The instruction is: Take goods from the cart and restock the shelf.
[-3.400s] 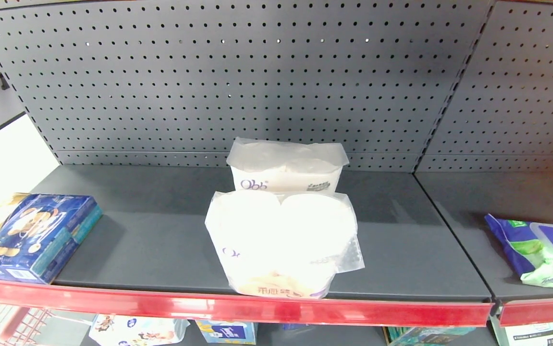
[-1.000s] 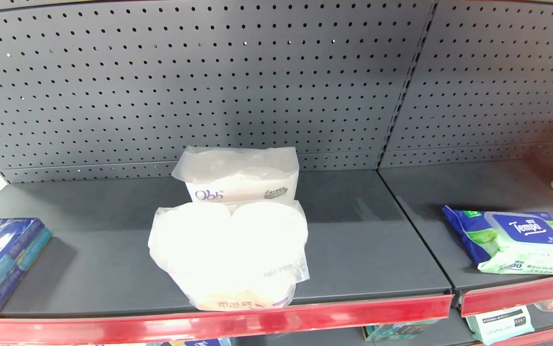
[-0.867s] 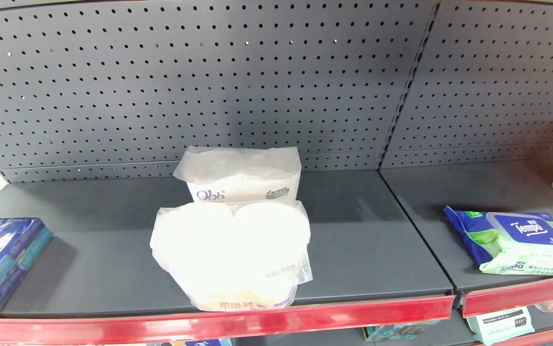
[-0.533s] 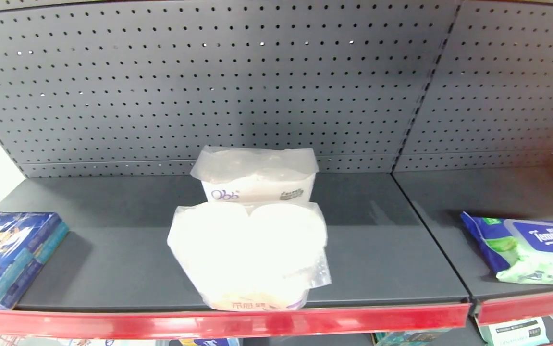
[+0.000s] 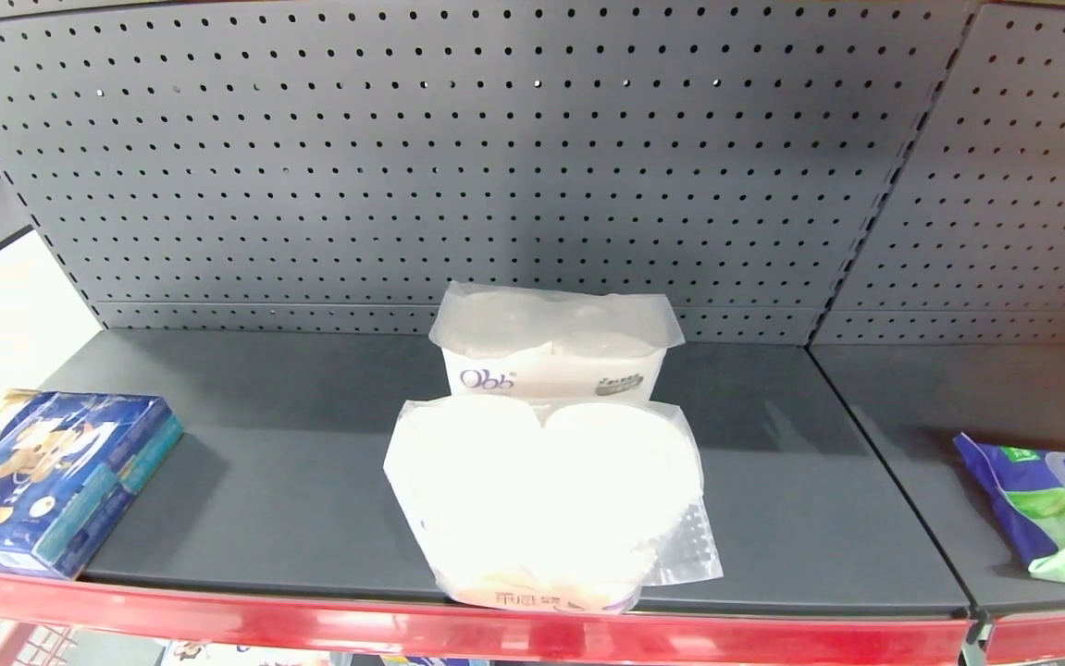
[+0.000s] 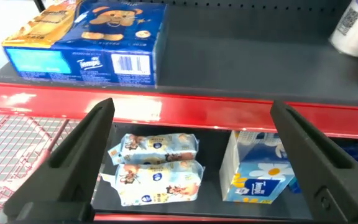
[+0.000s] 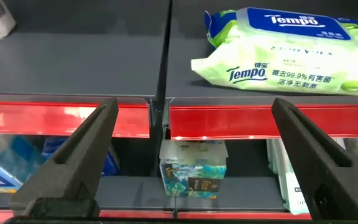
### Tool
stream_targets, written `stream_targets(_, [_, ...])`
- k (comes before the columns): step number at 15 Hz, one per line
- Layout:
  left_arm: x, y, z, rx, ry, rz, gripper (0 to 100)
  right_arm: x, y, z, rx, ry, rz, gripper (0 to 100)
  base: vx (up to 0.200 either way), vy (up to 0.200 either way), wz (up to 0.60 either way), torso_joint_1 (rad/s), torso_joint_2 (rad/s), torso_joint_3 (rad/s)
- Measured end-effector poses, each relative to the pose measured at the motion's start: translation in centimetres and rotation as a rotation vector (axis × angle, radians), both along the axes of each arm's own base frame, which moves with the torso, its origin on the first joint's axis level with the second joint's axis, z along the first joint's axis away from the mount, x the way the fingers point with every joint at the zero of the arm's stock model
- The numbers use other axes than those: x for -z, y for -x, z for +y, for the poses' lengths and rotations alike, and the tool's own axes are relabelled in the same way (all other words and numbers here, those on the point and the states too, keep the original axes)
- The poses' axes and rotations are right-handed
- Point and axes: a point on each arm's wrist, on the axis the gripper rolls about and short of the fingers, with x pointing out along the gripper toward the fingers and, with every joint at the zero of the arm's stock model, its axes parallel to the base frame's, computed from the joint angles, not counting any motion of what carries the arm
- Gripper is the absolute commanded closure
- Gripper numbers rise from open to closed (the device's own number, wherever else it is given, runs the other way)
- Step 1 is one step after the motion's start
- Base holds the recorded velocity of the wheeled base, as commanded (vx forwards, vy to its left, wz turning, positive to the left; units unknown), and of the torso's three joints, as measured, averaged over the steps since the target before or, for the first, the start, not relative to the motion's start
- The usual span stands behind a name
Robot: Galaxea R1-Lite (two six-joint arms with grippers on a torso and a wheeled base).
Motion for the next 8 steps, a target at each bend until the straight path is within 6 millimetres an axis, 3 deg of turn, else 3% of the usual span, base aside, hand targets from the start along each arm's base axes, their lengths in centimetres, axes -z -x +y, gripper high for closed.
stream_targets(3, [0.03,-0.01,0.0,-0.001,-0.01,0.002,0,0.0,0.0,0.0,-0.001,0.0,0.0,0,-0.2,0.0,0.0,0.012,0.0,0.001])
stream_targets(8, [0.04,-0.01,0.0,-0.002,-0.012,0.002,0,0.0,0.0,0.0,-0.001,-0.001,0.0,0,0.0,0.0,0.0,0.0,0.0,0.0])
